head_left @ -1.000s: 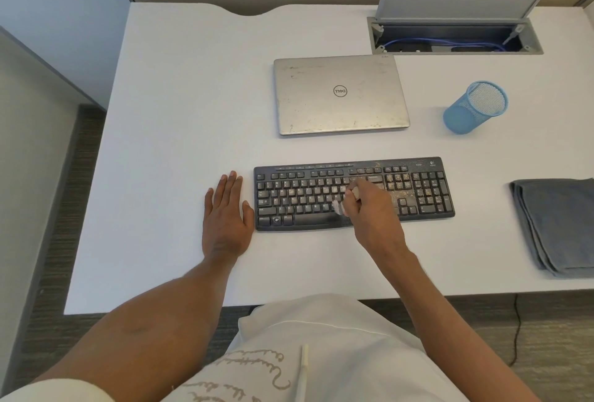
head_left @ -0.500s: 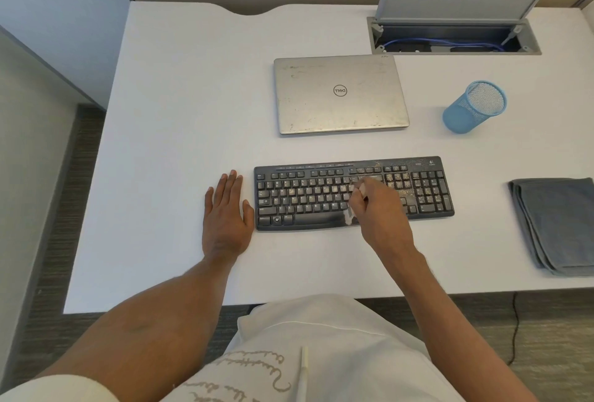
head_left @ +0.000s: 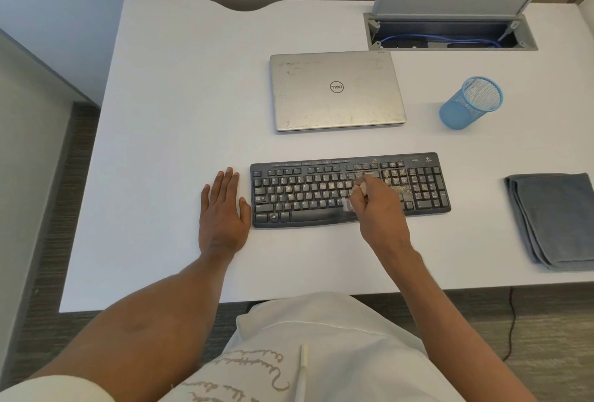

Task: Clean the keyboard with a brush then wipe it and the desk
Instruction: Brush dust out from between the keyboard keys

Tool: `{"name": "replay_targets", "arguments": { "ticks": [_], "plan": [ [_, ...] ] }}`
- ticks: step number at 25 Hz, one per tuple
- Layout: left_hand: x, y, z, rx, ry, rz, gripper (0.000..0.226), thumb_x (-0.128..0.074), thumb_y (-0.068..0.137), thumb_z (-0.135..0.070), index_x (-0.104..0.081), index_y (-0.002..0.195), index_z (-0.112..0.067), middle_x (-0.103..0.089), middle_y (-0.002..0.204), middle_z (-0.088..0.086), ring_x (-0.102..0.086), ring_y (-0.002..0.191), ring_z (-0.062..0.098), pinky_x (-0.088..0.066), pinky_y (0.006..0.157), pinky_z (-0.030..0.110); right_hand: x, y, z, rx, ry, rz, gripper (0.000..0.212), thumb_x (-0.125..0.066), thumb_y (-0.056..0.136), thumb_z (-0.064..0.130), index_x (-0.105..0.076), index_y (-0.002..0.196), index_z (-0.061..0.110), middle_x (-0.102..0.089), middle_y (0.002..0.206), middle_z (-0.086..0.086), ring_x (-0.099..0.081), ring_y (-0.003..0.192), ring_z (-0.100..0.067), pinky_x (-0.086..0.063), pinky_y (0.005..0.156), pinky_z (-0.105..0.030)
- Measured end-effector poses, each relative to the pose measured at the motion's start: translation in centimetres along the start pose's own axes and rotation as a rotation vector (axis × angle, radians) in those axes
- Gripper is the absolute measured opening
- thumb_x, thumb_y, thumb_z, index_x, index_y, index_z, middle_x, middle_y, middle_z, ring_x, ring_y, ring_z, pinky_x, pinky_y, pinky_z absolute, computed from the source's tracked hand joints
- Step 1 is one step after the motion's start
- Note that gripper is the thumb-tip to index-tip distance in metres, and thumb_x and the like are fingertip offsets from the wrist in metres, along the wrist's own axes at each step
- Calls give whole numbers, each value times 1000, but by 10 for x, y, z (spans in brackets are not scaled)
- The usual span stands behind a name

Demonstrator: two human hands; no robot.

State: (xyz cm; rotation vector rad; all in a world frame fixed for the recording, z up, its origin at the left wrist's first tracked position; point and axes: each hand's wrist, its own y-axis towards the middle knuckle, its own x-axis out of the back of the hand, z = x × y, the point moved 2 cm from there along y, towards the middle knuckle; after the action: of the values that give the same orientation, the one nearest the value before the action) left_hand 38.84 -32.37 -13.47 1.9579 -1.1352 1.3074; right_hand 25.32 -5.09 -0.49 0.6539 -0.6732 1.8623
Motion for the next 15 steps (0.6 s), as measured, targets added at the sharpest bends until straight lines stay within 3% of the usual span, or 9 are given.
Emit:
{"name": "replay_targets", "arguments": {
  "ticks": [5, 8, 11, 15],
  "plan": [
    [0, 0, 0, 3, -2, -4, 63, -29, 106, -34, -31, 166, -16, -23, 176, -4, -9, 164, 9, -4, 134, 41, 8, -2, 2, 59, 31, -148, 19, -47, 107, 15, -59, 95, 6, -61, 82, -8, -56, 74, -26, -44, 62, -41],
    [0, 0, 0, -1, 5, 1, 63, -29, 106, -34, -31, 166, -16, -22, 176, -4, -9, 164, 9, -3, 134, 40, 2, -7, -1, 67, 39, -87, 16, -47, 106, 13, -61, 99, 12, -61, 84, -3, -55, 76, -21, -43, 64, -36],
    [0, 0, 0, 3, 8, 6, 63, -29, 106, -34, -30, 166, -16, -22, 176, -5, -8, 164, 9, -3, 134, 40, 3, -8, -4, 17, 20, -18, 20, -45, 106, 12, -57, 92, 5, -59, 79, -7, -49, 68, -15, -40, 61, -37],
    [0, 0, 0, 0, 9, 6, 63, -29, 106, -34, -30, 166, -16, -22, 176, -5, -8, 164, 9, -3, 134, 40, 15, -7, -2, 6, 68, -128, 17, -46, 106, 14, -61, 97, 11, -60, 77, -2, -49, 66, -12, -37, 57, -27]
  ]
}}
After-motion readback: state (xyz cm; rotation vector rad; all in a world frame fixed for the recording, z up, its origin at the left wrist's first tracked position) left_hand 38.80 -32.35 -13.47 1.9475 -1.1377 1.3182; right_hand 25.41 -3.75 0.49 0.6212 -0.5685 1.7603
